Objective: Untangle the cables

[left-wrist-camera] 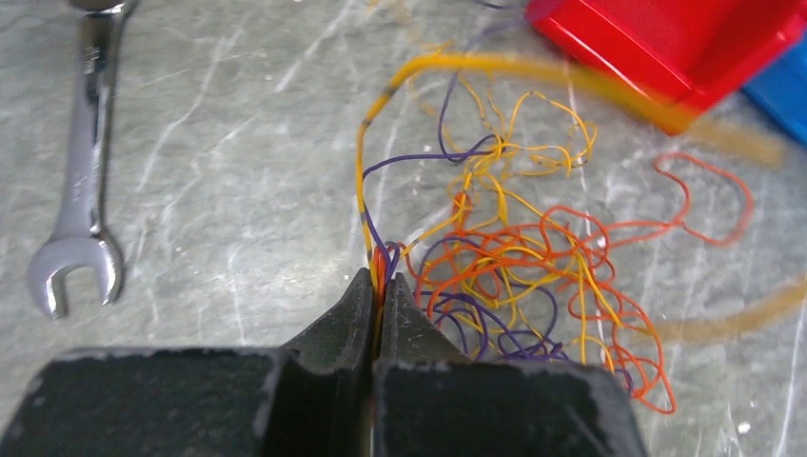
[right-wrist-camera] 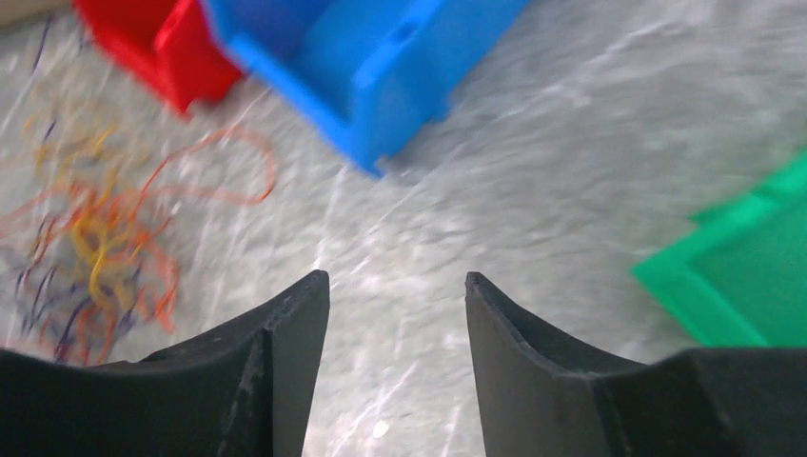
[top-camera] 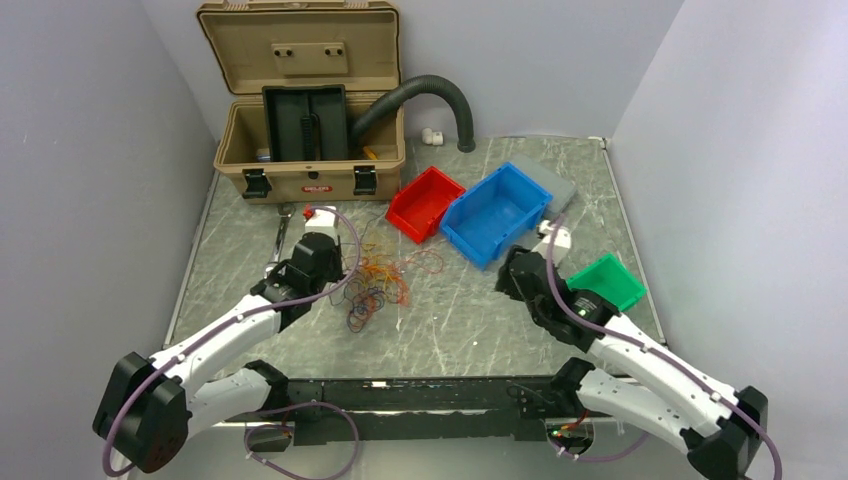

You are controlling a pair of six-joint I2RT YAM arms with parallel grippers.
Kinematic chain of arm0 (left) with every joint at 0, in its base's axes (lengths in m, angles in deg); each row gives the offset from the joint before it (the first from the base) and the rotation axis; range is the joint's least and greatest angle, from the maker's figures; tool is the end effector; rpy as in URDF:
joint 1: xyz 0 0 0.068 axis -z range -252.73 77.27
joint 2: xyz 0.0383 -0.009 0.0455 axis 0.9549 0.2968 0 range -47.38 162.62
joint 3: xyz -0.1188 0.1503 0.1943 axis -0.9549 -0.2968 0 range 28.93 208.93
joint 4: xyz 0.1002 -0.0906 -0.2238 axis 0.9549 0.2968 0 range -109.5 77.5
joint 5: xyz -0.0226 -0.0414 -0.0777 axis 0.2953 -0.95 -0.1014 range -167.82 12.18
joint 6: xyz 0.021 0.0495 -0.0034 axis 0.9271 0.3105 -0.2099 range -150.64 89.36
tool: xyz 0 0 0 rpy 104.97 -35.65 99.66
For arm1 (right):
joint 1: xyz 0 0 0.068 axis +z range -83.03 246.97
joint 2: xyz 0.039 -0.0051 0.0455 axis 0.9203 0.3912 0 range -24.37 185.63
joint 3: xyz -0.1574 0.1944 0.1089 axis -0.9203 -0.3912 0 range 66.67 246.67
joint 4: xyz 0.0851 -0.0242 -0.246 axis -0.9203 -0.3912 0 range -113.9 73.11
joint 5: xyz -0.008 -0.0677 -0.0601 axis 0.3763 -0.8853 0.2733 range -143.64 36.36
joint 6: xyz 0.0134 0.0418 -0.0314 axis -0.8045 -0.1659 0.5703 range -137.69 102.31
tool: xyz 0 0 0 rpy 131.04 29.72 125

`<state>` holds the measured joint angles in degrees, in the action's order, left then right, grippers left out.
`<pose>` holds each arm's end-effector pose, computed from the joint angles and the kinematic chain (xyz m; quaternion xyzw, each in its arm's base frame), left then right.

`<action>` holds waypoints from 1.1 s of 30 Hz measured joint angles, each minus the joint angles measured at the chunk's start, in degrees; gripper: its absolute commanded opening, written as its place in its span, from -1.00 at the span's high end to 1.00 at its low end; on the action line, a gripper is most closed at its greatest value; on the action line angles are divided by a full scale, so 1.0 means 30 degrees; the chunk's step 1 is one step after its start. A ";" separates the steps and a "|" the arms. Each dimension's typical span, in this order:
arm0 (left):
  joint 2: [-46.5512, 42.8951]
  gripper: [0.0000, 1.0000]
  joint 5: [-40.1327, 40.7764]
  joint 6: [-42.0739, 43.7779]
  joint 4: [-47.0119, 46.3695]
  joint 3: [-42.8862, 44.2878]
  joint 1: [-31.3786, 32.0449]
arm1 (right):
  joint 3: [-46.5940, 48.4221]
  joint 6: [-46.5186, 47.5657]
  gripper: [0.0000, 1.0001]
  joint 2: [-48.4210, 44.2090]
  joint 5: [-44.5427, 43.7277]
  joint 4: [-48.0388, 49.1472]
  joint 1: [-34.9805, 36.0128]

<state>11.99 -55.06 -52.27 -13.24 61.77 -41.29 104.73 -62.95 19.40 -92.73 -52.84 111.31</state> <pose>0.1958 -0.1037 0.2272 -0.0205 0.8656 -0.0547 0.4973 0.1264 0.0923 0.2639 0.1439 0.8586 0.0554 0.4889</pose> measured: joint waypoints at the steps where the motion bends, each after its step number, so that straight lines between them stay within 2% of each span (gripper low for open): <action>1: -0.0015 1.00 -0.0437 0.0233 -0.0153 -0.0117 0.0007 | -0.0117 0.0685 -0.22 0.0350 0.1202 0.0867 0.0000; 6: 0.0379 1.00 -0.1566 0.0838 -0.0707 -0.0153 0.0015 | -0.0780 0.2871 -0.28 0.3643 0.6761 0.5348 0.0015; 12: 0.0619 1.00 -0.1647 0.0998 -0.0852 -0.0153 0.0015 | 0.0568 0.3665 -0.48 1.0178 1.0134 0.8444 0.0168; 15: 0.0685 1.00 -0.1545 0.0984 -0.0852 -0.0153 0.0015 | 0.2630 0.3592 -0.51 1.3325 0.9901 0.8357 0.0277; 18: 0.0765 1.00 -0.1326 0.0969 -0.0845 -0.0153 0.0015 | 0.4211 0.3206 -0.52 1.5059 0.9435 0.8568 0.0291; 28: 0.0794 1.00 -0.0911 0.0969 -0.0780 -0.0153 0.0015 | 0.6659 0.1836 -0.57 1.8039 0.8116 0.9559 0.0525; 33: 0.0794 1.00 -0.0896 0.0969 -0.0801 -0.0153 0.0015 | 0.6870 0.0357 -0.58 1.8382 0.7745 0.9843 0.0634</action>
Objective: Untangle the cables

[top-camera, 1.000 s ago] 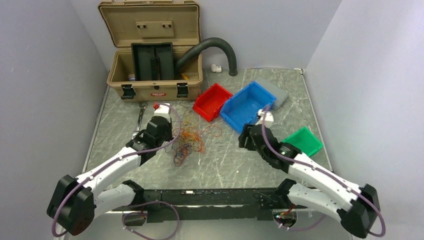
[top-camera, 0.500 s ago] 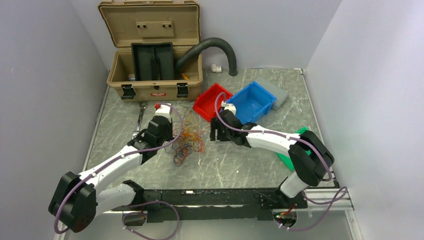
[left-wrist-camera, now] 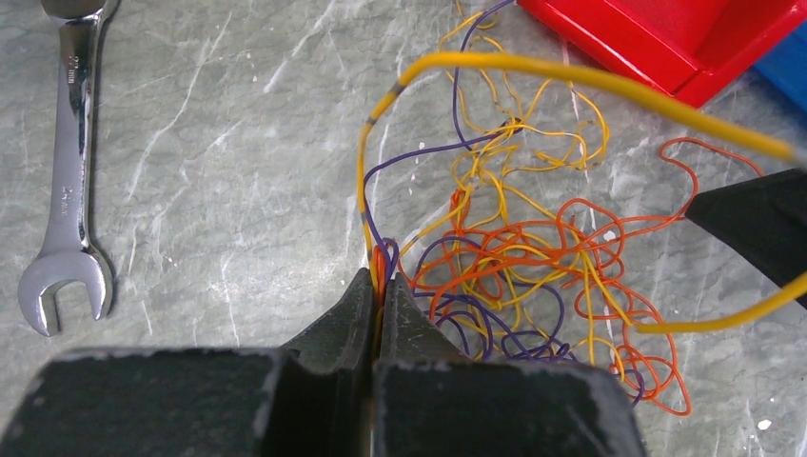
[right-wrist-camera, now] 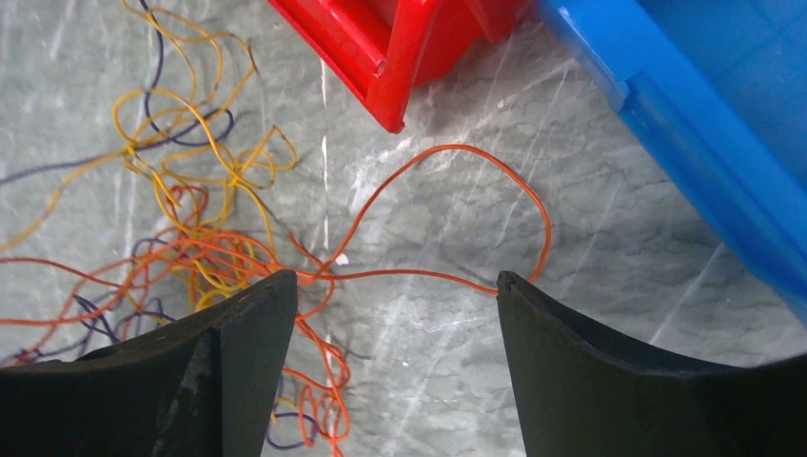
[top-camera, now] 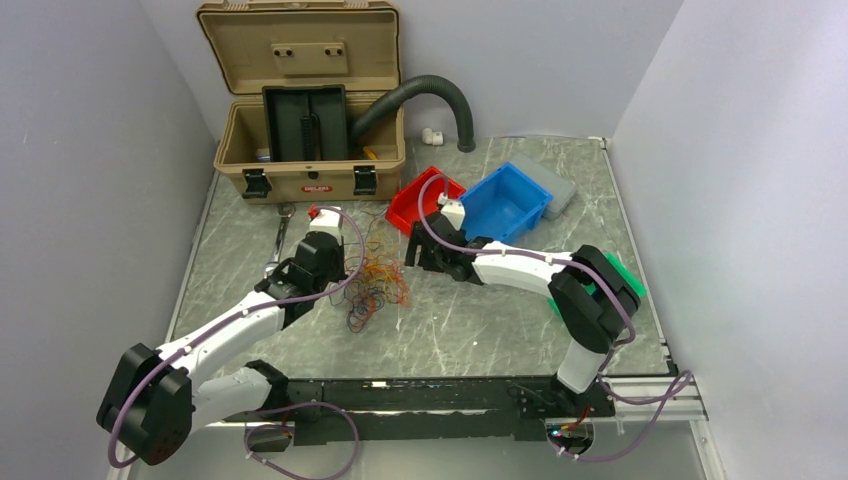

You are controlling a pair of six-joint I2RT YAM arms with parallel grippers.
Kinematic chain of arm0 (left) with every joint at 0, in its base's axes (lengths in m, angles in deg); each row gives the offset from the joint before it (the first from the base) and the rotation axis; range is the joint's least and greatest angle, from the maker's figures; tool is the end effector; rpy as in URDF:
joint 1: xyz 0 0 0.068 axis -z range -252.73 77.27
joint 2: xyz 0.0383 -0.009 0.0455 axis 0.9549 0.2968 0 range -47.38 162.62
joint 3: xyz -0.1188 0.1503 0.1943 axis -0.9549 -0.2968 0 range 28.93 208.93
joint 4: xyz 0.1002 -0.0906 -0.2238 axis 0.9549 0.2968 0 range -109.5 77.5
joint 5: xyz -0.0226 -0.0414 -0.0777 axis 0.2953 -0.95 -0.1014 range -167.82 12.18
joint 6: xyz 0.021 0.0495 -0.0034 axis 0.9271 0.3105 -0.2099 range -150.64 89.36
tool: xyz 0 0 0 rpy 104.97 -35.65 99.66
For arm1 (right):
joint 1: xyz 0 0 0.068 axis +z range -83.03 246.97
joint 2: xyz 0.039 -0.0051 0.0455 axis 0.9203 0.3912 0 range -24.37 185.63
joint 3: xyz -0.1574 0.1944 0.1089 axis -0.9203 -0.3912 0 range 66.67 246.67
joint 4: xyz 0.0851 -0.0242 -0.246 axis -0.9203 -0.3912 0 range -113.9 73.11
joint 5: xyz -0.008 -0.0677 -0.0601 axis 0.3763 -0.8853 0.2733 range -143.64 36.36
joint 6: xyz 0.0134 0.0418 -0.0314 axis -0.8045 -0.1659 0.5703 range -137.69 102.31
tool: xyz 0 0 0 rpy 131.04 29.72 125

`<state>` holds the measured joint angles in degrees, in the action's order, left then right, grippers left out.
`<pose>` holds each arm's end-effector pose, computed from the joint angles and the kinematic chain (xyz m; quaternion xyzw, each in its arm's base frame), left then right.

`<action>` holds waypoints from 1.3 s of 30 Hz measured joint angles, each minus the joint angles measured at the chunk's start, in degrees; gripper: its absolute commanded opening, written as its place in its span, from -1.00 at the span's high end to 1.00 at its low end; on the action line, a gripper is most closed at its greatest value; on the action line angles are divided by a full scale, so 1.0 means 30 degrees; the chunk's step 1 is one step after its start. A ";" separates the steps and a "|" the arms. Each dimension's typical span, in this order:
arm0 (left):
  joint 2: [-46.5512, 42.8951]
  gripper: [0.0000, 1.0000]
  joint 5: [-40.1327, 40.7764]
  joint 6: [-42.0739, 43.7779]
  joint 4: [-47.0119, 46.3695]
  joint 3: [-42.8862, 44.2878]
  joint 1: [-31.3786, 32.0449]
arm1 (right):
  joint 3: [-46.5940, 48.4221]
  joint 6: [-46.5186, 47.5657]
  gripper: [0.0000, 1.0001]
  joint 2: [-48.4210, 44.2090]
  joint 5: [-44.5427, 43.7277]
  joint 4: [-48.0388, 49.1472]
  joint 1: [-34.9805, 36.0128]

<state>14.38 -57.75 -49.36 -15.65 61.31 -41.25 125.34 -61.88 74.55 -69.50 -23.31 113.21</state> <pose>0.2006 -0.1086 0.2194 0.0140 0.8702 -0.0598 0.4889 0.2565 0.2539 0.1831 0.0345 0.9212 0.1693 0.3487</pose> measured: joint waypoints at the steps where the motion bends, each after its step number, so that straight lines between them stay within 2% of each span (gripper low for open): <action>1: 0.0000 1.00 0.0015 0.0000 -0.0007 0.0000 0.0000 | 0.0087 -0.0568 -0.58 0.0000 -0.0197 -0.0080 0.0000; 9: -0.0007 1.00 0.0328 -0.0080 0.0022 0.0000 0.0000 | 0.1778 -0.5931 -0.51 0.0029 -0.0765 -0.1508 0.0306; 12: -0.0015 1.00 0.0423 -0.0138 0.0073 0.0000 0.0000 | 0.1778 -0.7082 -0.46 0.0277 -0.0699 -0.1421 0.0452; 16: -0.0073 1.00 0.0568 -0.0160 0.0102 0.0000 0.0000 | 0.1996 -0.8021 -0.30 0.1610 -0.0597 -0.1399 0.0532; 18: -0.0160 1.00 0.0627 -0.0160 0.0109 0.0000 0.0000 | 0.2004 -0.8233 -0.12 0.2229 -0.0605 -0.1413 0.0532; 23: -0.0474 1.00 0.0809 -0.0160 0.0109 0.0000 0.0000 | 0.2055 -0.7956 1.00 0.3184 -0.0984 -0.1392 0.0532; 28: -0.0699 1.00 0.1290 -0.0240 0.0226 -0.0007 0.0000 | 0.2441 -0.7730 1.00 0.3271 -0.1676 -0.1727 0.0495; 32: -0.1020 1.00 0.3002 -0.1144 0.1086 0.0000 -0.0007 | 0.2288 -0.7854 1.00 0.2470 -0.3271 -0.3104 0.0488; 39: -0.1472 1.00 0.7504 -0.4138 0.3985 0.0000 -0.0029 | 0.1800 -0.8000 1.00 -0.3271 -0.8757 -0.7366 0.0481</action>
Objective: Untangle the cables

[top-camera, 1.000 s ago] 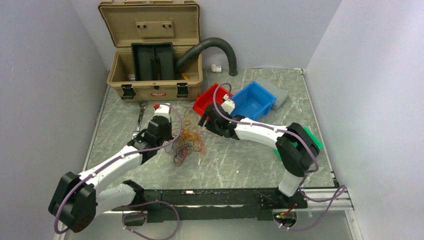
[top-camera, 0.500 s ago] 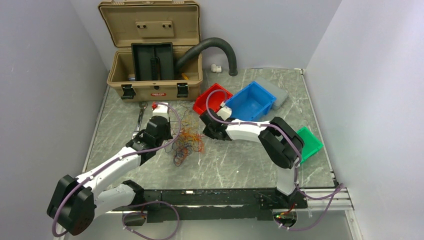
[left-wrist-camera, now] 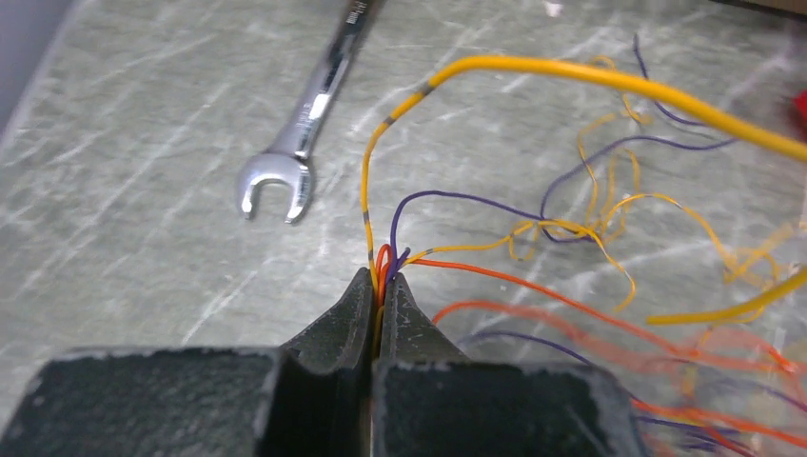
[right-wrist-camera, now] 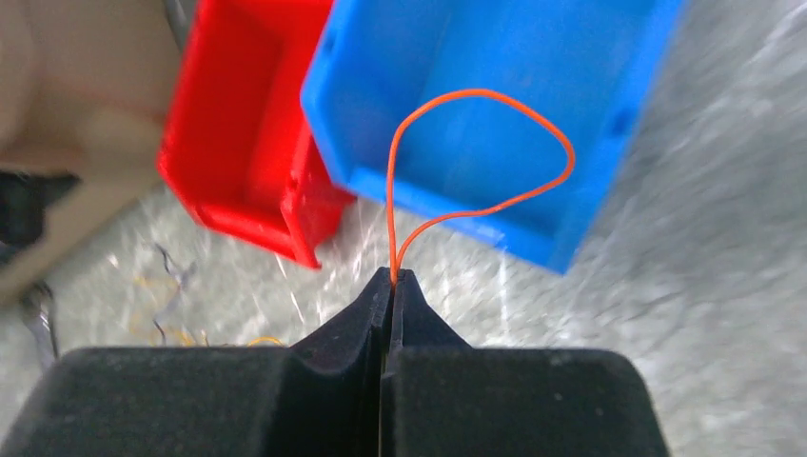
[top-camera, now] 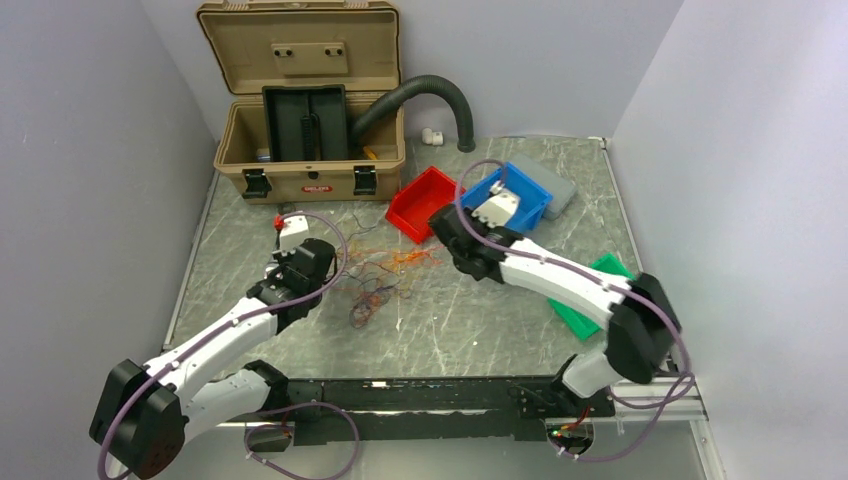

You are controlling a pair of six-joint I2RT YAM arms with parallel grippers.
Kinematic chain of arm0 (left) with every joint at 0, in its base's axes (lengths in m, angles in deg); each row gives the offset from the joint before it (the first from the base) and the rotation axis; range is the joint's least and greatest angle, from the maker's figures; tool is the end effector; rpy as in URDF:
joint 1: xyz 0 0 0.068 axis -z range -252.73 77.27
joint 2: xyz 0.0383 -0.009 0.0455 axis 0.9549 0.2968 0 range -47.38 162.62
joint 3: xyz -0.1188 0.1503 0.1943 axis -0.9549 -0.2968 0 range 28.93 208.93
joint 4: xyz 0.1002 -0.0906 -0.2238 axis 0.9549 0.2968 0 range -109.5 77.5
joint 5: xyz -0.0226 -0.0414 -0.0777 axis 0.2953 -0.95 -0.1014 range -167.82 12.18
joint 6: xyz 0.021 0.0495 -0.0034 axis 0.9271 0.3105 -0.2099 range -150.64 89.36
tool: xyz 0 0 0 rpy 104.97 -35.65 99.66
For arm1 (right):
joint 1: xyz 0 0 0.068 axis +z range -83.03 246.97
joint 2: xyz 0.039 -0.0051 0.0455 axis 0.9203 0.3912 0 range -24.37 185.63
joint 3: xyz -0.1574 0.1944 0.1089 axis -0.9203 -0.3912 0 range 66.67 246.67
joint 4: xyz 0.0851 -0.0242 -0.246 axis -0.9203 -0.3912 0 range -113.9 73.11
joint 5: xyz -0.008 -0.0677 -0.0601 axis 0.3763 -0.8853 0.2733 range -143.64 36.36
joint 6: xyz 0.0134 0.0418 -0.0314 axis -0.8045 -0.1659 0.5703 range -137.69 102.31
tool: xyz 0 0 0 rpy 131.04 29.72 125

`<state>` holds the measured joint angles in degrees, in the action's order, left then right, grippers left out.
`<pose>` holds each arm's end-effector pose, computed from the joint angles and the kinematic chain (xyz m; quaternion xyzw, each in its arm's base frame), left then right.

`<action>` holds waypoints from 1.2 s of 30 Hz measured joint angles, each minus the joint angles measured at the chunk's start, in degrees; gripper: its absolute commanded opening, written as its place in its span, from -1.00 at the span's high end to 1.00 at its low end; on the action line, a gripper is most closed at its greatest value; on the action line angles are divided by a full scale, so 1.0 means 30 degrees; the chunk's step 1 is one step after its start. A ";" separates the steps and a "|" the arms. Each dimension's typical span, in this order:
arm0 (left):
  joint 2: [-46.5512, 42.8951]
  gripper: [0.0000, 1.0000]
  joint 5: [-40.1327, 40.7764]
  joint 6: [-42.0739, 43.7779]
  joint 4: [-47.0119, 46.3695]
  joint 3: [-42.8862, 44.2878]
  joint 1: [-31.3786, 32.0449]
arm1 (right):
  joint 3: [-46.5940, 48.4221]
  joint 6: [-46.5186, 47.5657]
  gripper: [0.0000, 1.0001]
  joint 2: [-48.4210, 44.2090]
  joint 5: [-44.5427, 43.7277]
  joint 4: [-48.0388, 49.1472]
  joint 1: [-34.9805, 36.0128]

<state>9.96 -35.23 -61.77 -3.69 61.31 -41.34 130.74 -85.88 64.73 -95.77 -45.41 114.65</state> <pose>0.1839 -0.0841 0.2214 -0.1493 0.8474 0.0809 0.5030 0.2349 0.2226 0.2474 0.2684 0.8521 0.0662 0.4443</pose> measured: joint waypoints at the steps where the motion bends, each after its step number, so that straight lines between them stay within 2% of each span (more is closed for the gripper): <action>1: 0.0015 1.00 0.0430 -0.0350 0.0313 0.0029 0.0007 | 0.0015 0.0000 1.00 -0.0969 -0.0925 -0.0627 0.0000; 8: 0.1144 1.00 0.2973 -0.3002 0.3060 0.1304 -0.0117 | 0.0066 0.1122 1.00 -0.6688 -0.6353 -0.3730 -0.0160; 14: 0.1749 1.00 0.3949 -0.5173 0.5136 0.1749 -0.0969 | 0.0058 0.3861 1.00 -1.1060 -0.9398 -0.4124 -0.1756; 19: 0.1843 1.00 0.4269 -0.6462 0.6375 0.1749 -0.1588 | -0.0189 0.7766 1.00 -1.4338 -1.1030 -0.2346 -0.3628; 25: 0.1814 1.00 0.4284 -0.6849 0.6535 0.1749 -0.1865 | -0.0525 1.2888 1.00 -1.6101 -1.2677 0.1552 -0.4102; 28: 0.1814 1.00 0.4065 -0.6346 0.6244 0.1749 -0.1945 | -0.0525 1.4491 1.00 -1.6058 -1.2335 0.2586 -0.4153; 31: 0.1668 1.00 0.2965 -0.4626 0.4641 0.1486 -0.2004 | -0.0240 1.5118 1.00 -1.5540 -1.0637 0.2718 -0.4160; 36: -0.0525 1.00 -0.0029 -0.1268 0.0962 -0.0517 -0.1887 | 0.1909 1.5314 1.00 -1.2386 -0.6805 0.1982 -0.4189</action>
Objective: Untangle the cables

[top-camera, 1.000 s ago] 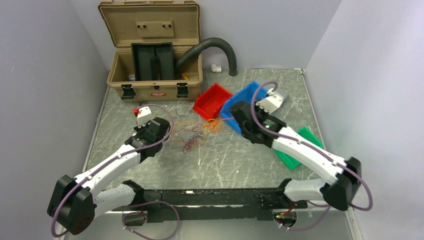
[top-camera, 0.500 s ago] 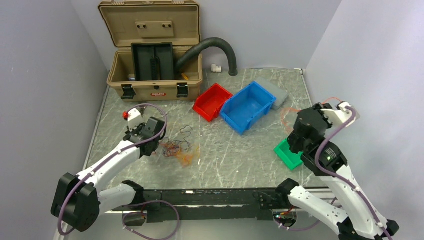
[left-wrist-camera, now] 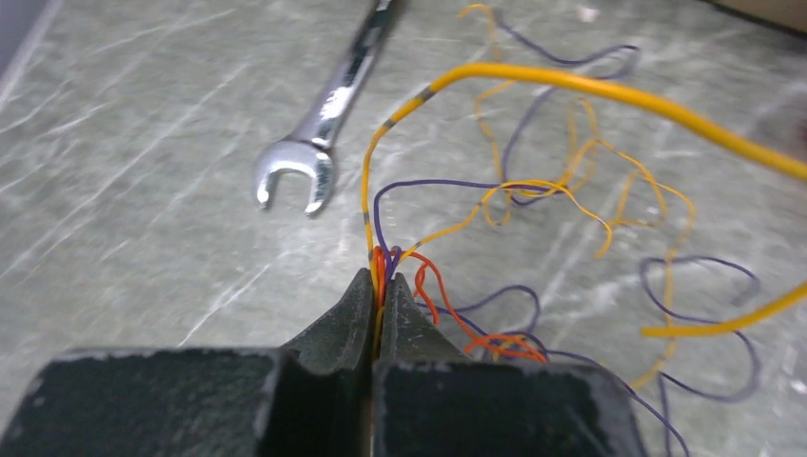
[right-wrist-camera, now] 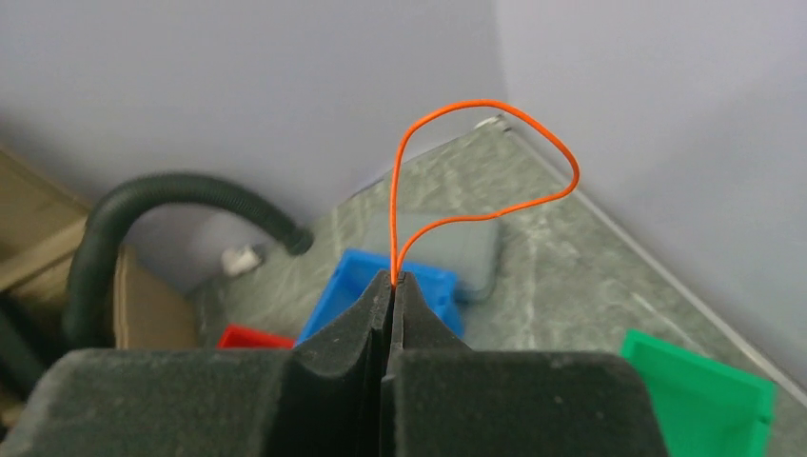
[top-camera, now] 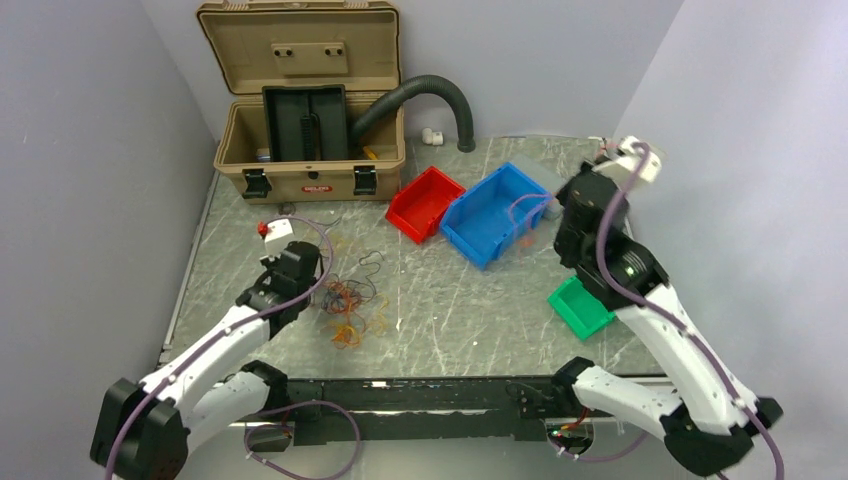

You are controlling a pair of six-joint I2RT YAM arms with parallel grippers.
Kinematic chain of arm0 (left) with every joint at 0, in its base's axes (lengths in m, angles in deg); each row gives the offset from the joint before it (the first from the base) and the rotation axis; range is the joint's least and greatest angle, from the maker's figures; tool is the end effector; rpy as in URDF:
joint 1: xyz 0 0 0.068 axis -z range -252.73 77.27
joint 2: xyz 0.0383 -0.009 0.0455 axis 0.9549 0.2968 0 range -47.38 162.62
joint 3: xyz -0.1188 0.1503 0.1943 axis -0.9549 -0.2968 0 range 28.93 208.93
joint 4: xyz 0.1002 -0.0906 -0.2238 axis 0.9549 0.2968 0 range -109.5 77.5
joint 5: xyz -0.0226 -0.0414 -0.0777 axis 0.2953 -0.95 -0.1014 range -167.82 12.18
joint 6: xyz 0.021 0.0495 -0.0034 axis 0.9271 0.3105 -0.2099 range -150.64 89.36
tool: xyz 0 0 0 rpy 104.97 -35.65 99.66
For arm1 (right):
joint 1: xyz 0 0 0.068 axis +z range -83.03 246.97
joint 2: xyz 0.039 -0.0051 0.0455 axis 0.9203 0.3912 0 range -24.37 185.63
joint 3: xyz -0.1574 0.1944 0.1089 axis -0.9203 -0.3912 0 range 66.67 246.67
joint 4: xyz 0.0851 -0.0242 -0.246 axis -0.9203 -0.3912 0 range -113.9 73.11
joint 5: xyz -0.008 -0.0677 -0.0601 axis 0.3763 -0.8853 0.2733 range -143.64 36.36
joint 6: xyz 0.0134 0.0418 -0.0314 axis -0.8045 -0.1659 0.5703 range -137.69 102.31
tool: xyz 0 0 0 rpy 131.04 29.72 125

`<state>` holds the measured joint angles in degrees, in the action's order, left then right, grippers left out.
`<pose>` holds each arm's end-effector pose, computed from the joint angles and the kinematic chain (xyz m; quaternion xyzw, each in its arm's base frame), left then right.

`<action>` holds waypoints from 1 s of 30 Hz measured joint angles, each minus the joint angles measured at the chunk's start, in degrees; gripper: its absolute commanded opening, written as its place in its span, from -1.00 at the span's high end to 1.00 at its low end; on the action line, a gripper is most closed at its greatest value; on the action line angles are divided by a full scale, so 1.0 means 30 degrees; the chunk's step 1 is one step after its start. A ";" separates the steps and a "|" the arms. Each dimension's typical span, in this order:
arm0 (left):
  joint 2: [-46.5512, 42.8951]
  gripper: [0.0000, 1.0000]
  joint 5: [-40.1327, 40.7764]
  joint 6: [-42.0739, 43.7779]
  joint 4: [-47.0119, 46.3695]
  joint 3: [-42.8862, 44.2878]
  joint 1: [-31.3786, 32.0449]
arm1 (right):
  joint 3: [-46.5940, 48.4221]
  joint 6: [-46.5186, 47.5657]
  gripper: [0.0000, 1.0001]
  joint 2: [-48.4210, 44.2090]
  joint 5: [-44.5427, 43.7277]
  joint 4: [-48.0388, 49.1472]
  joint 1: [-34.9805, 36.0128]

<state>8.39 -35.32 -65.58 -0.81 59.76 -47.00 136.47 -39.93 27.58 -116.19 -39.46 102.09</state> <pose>0.1828 -0.0615 0.2138 -0.2110 0.8425 0.1022 0.4849 0.1507 0.0675 0.4461 0.2789 0.6642 -0.0571 0.6913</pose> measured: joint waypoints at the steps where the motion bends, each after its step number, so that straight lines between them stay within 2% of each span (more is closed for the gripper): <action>1: -0.0576 1.00 -0.0561 0.0517 -0.0627 -0.0415 0.0022 | 0.0510 0.0000 1.00 0.0670 0.0678 -0.0138 -0.0051; 5: -0.2492 1.00 -0.2769 0.2295 -0.2943 -0.1683 0.0073 | 0.1894 -0.0080 1.00 0.3271 0.3752 -0.0532 -0.0372; 10: -0.2703 1.00 -0.4248 0.3300 -0.4350 -0.1851 0.0080 | 0.3322 -0.0503 1.00 0.5413 0.6681 -0.0729 -0.1275; 18: -0.2251 1.00 -0.5100 0.3832 -0.4881 -0.1851 0.0080 | 0.4218 -0.2244 1.00 0.7657 1.0535 -0.0546 -0.3869; 26: -0.2266 1.00 -0.5413 0.3927 -0.5013 -0.1851 0.0080 | 0.4218 -0.3461 1.00 0.9479 1.2590 -0.0437 -0.5078; 27: -0.2273 1.00 -0.5457 0.3927 -0.5020 -0.1851 0.0080 | 0.4218 -0.3534 0.92 0.9668 1.2750 -0.0437 -0.5187; 28: -0.2273 1.00 -0.5464 0.3927 -0.5013 -0.1851 0.0080 | 0.4211 -0.3628 0.55 0.9836 1.2888 -0.0437 -0.5282; 30: -0.2310 1.00 -0.5581 0.3927 -0.5020 -0.1851 0.0080 | 0.4175 -0.3796 -0.62 1.0061 1.2990 -0.0430 -0.5377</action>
<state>1.46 -52.06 -53.80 -15.86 54.21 -46.76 148.99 -51.32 57.76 -77.21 -40.75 85.96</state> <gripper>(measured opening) 0.031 0.178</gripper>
